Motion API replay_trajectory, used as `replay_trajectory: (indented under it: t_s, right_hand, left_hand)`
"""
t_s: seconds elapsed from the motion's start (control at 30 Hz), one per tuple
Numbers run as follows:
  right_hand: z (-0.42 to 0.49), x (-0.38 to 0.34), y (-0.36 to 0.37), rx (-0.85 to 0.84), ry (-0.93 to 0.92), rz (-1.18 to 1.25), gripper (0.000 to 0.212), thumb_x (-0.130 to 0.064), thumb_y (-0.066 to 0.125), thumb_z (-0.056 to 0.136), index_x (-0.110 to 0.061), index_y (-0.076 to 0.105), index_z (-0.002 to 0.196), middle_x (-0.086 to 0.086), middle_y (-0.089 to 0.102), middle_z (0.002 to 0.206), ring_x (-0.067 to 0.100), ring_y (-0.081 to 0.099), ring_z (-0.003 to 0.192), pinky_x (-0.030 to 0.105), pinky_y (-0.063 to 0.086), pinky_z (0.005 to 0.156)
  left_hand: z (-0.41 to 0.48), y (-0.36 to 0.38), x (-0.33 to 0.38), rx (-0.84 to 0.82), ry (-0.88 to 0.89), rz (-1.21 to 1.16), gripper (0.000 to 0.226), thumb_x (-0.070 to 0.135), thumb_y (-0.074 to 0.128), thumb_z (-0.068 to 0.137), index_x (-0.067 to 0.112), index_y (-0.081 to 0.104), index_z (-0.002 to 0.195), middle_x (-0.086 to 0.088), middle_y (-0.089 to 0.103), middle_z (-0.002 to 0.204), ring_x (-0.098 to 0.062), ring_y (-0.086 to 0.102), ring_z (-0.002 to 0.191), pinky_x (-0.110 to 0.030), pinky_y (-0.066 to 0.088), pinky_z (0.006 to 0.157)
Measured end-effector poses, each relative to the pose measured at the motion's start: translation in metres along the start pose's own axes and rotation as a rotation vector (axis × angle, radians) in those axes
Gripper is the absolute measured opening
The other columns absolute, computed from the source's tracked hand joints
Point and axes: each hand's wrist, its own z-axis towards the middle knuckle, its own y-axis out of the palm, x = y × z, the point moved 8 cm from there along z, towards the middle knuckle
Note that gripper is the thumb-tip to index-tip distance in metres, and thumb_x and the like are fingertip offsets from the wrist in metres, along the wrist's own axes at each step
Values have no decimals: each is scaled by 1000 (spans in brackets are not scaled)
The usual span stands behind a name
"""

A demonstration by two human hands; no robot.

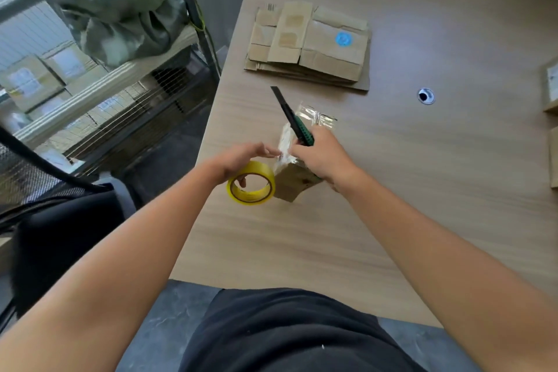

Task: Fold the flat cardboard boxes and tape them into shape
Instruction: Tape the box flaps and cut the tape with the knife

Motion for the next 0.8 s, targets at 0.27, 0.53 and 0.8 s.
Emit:
replay_trajectory:
  t_s: [0.27, 0.53, 0.8]
  right_hand:
    - [-13, 12, 40, 23, -14, 152, 10, -20, 66, 86, -13, 61, 91, -4, 55, 76, 14, 50, 67, 33, 41, 67]
    - [-31, 22, 43, 215, -155, 172, 14, -13, 71, 89, -22, 63, 82, -1, 51, 114, 27, 55, 117, 44, 42, 109]
    - [-33, 45, 46, 204, -148, 228, 9, -13, 70, 90, -14, 62, 84, 1, 63, 106, 9, 61, 102, 22, 45, 91]
  left_hand:
    - [-10, -10, -12, -84, 17, 50, 66, 48, 50, 76, 47, 47, 142, -1, 54, 142, -22, 54, 101, -31, 47, 44]
    - [-23, -18, -18, -18, 74, 47, 68, 35, 44, 78, 46, 38, 146, 4, 58, 132, -18, 54, 112, -30, 47, 42]
    - [-32, -16, -1, 45, 211, 511, 55, 41, 42, 81, 52, 60, 131, 11, 57, 144, -14, 53, 125, -33, 48, 94]
